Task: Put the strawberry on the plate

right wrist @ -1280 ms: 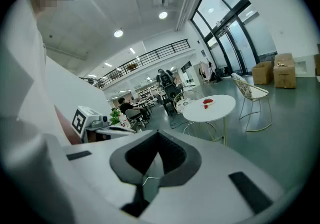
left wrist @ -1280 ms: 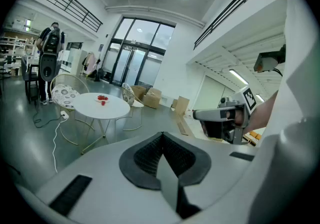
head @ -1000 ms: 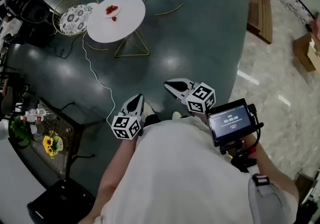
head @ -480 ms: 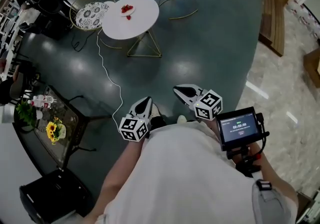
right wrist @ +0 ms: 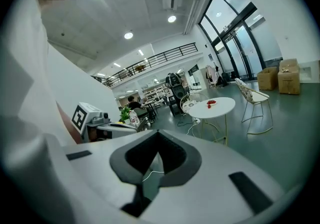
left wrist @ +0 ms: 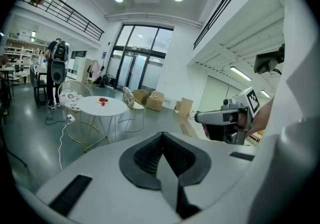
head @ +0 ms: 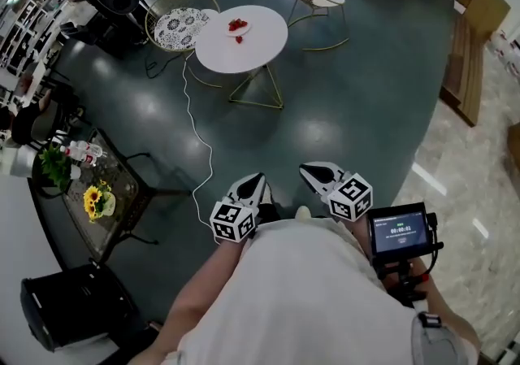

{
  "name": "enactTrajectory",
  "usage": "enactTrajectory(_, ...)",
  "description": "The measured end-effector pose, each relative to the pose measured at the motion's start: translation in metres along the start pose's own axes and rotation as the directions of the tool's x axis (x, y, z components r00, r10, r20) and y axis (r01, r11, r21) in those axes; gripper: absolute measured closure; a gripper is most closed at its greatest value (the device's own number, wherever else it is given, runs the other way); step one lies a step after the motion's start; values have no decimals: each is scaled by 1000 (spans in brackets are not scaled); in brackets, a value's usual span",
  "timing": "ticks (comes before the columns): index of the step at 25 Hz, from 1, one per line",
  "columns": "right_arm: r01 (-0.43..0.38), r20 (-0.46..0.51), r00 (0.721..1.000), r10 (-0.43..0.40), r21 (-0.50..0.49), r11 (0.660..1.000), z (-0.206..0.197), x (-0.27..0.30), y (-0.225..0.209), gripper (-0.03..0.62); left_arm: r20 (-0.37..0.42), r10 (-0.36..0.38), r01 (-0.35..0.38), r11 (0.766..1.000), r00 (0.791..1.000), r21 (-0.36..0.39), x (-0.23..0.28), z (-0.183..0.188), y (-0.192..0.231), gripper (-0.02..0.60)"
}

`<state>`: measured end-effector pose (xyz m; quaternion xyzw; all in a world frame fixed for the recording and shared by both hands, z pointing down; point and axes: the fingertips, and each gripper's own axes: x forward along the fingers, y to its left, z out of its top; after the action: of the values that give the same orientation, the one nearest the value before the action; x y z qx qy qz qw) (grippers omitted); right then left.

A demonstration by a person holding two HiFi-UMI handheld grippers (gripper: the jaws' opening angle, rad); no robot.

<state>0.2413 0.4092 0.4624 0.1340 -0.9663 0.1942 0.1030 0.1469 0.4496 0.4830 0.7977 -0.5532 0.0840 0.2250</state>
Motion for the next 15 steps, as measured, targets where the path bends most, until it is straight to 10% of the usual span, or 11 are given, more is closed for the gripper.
enactTrajectory(15,-33,-2,999,33,29,999,2,23,2,588,8,56,-56,998,998,-12,-14,3,21,574)
